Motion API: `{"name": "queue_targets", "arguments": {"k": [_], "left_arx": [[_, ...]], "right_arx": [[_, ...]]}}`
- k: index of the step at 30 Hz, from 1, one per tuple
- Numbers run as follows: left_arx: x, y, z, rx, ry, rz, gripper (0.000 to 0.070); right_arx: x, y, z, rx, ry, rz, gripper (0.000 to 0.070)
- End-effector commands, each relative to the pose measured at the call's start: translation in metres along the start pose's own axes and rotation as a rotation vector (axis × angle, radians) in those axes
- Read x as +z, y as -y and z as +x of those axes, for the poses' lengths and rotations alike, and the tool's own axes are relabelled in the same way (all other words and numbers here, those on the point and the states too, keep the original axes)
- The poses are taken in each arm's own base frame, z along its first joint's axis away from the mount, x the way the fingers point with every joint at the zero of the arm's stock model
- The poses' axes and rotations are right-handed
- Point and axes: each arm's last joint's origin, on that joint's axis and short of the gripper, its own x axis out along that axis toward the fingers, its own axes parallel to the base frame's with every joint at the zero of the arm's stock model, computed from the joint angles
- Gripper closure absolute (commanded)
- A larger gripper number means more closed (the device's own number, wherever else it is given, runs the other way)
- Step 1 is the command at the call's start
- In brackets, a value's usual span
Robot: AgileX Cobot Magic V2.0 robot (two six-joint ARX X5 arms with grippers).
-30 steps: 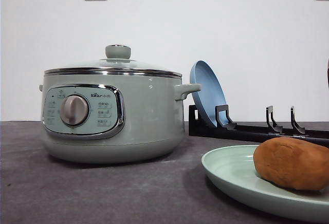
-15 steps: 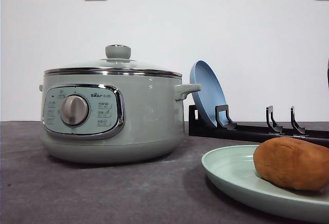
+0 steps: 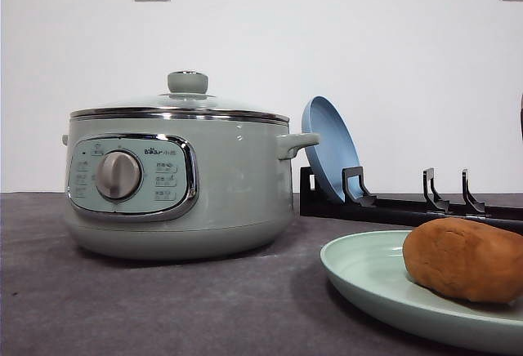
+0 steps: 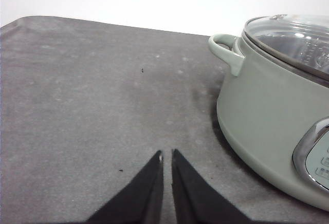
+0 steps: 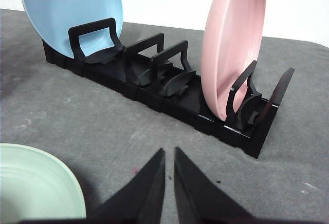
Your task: Transfer potato from steamer to green plate
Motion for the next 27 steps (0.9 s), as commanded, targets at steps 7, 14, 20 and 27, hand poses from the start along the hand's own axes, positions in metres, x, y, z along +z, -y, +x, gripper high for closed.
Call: {"name": "queue_targets", "arguments": {"k": [7, 14, 20, 27], "left_arx": [[-0.0071, -0.0010, 0.0019, 0.007, -0.024, 0.000, 0.0674], [-0.0071, -0.0010, 0.0019, 0.007, -0.024, 0.000, 0.0674], [-0.0071, -0.0010, 0.0019, 0.007, -0.024, 0.000, 0.0674], [-0.0071, -0.0010, 0.0019, 0.007, -0.024, 0.000, 0.0674]], "right_arx": [[0.0000, 0.0003, 0.0003, -0.006, 0.011, 0.013, 0.0680], [0.0000, 0.0003, 0.0003, -0.006, 0.011, 0.013, 0.0680], [0.0000, 0.0003, 0.0003, -0.006, 0.011, 0.013, 0.0680], [0.0000, 0.0003, 0.0003, -0.006, 0.011, 0.013, 0.0680]]}}
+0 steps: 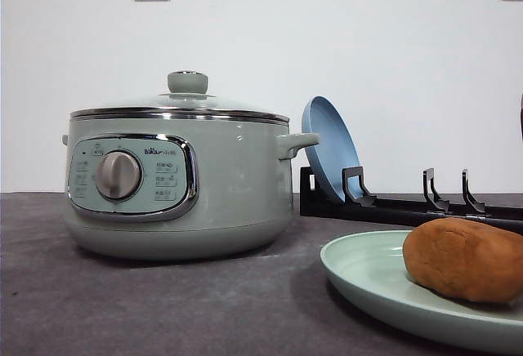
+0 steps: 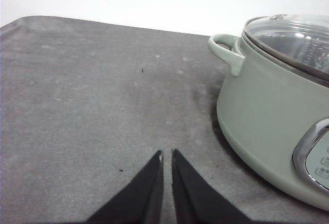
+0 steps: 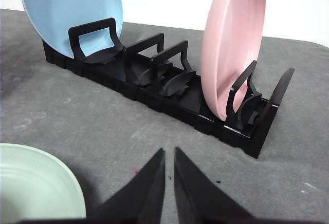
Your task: Transfer potato from steamer to green plate
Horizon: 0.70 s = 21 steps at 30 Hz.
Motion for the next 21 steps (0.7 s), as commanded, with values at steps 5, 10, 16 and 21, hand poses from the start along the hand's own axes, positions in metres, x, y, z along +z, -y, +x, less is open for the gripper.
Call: {"name": "queue_targets", "arguments": {"k": [5, 10, 16, 21], "left_arx": [[-0.0071, -0.0010, 0.0019, 0.007, -0.024, 0.000, 0.0674], [-0.0071, -0.0010, 0.0019, 0.007, -0.024, 0.000, 0.0674], [-0.0071, -0.0010, 0.0019, 0.007, -0.024, 0.000, 0.0674], [-0.0071, -0.0010, 0.0019, 0.007, -0.024, 0.000, 0.0674]], "right_arx": [[0.0000, 0.0003, 0.0003, -0.006, 0.011, 0.013, 0.0680], [0.0000, 0.0003, 0.0003, -0.006, 0.011, 0.013, 0.0680], [0.0000, 0.0003, 0.0003, -0.006, 0.011, 0.013, 0.0680], [0.0000, 0.0003, 0.0003, -0.006, 0.011, 0.013, 0.0680]]}}
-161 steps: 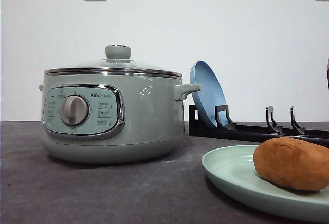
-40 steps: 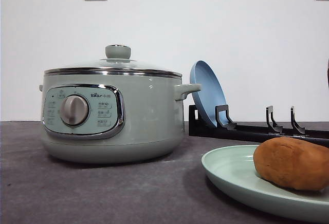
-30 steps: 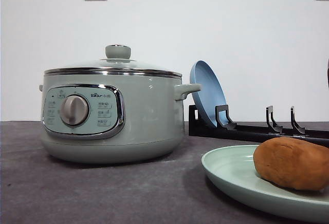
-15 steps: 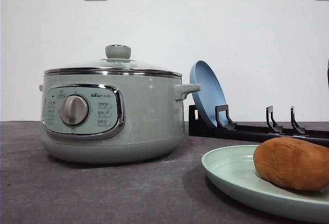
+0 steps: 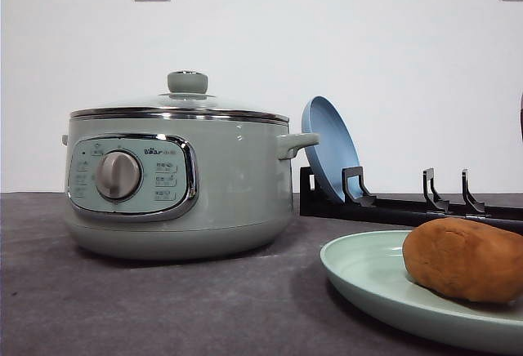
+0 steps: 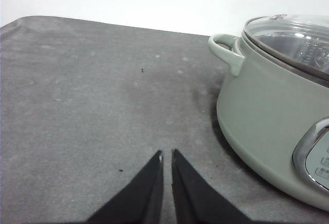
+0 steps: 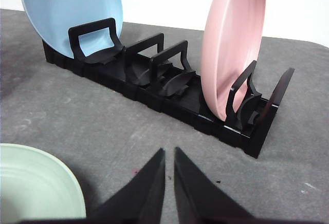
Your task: Transfer potato from steamer to green plate
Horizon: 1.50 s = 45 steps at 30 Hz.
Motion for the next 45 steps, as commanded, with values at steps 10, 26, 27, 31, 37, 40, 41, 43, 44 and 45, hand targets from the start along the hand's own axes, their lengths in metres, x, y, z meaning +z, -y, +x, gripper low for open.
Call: {"name": "queue_targets", "arguments": {"k": [10, 26, 27, 31, 37, 40, 41, 43, 44, 45], "left_arx": [[-0.0071, -0.0010, 0.0019, 0.007, -0.024, 0.000, 0.0674], [-0.0071, -0.0010, 0.0019, 0.007, -0.024, 0.000, 0.0674], [-0.0071, -0.0010, 0.0019, 0.007, -0.024, 0.000, 0.0674], [-0.0071, -0.0010, 0.0019, 0.007, -0.024, 0.000, 0.0674], [-0.0071, -0.0010, 0.0019, 0.007, -0.024, 0.000, 0.0674], [-0.0071, -0.0010, 0.0019, 0.007, -0.024, 0.000, 0.0674], [-0.0071, -0.0010, 0.0019, 0.007, -0.024, 0.000, 0.0674], [-0.0071, -0.0010, 0.0019, 0.007, -0.024, 0.000, 0.0674], [-0.0071, -0.0010, 0.0019, 0.007, -0.024, 0.000, 0.0674], [-0.0071, -0.0010, 0.0019, 0.007, -0.024, 0.000, 0.0674]], "right_arx": [[0.0000, 0.0003, 0.0003, -0.006, 0.011, 0.013, 0.0679], [0.0000, 0.0003, 0.0003, -0.006, 0.011, 0.013, 0.0680], [0.0000, 0.0003, 0.0003, -0.006, 0.011, 0.013, 0.0680], [-0.0001, 0.0003, 0.0003, -0.006, 0.011, 0.013, 0.0680], [0.0000, 0.0003, 0.0003, -0.006, 0.011, 0.013, 0.0680], [0.0000, 0.0003, 0.0003, -0.006, 0.011, 0.013, 0.0680], [0.0000, 0.0003, 0.0003, -0.006, 0.011, 0.013, 0.0680], [0.0000, 0.0003, 0.0003, -0.006, 0.011, 0.013, 0.0680], [0.0000, 0.0003, 0.0003, -0.006, 0.011, 0.013, 0.0680], [0.0000, 0.0003, 0.0003, -0.006, 0.011, 0.013, 0.0680]]}}
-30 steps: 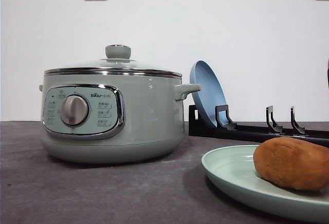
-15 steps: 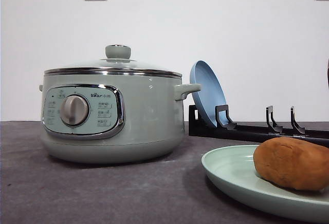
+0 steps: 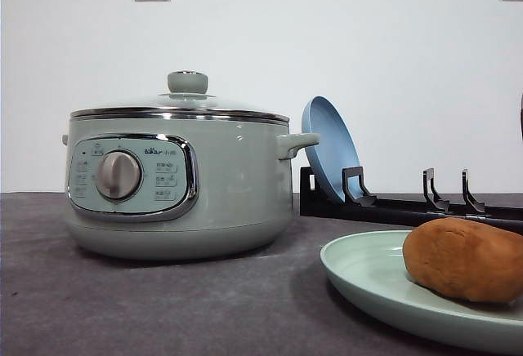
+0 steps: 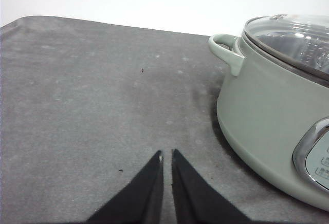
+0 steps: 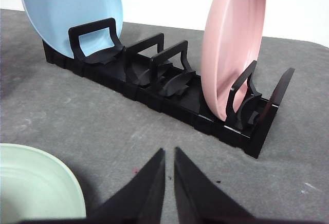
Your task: Transfer potato from steamer to green plate
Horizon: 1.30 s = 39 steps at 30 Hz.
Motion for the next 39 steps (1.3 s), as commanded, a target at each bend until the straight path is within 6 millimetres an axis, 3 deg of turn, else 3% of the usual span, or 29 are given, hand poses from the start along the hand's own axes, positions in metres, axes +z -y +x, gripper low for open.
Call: {"name": "queue_targets", "arguments": {"k": [1, 39], "left_arx": [[-0.0071, -0.0010, 0.0019, 0.007, -0.024, 0.000, 0.0674], [-0.0071, -0.0010, 0.0019, 0.007, -0.024, 0.000, 0.0674]], "right_arx": [[0.0000, 0.0003, 0.0003, -0.006, 0.011, 0.013, 0.0680], [0.0000, 0.0003, 0.0003, -0.006, 0.011, 0.013, 0.0680]]}}
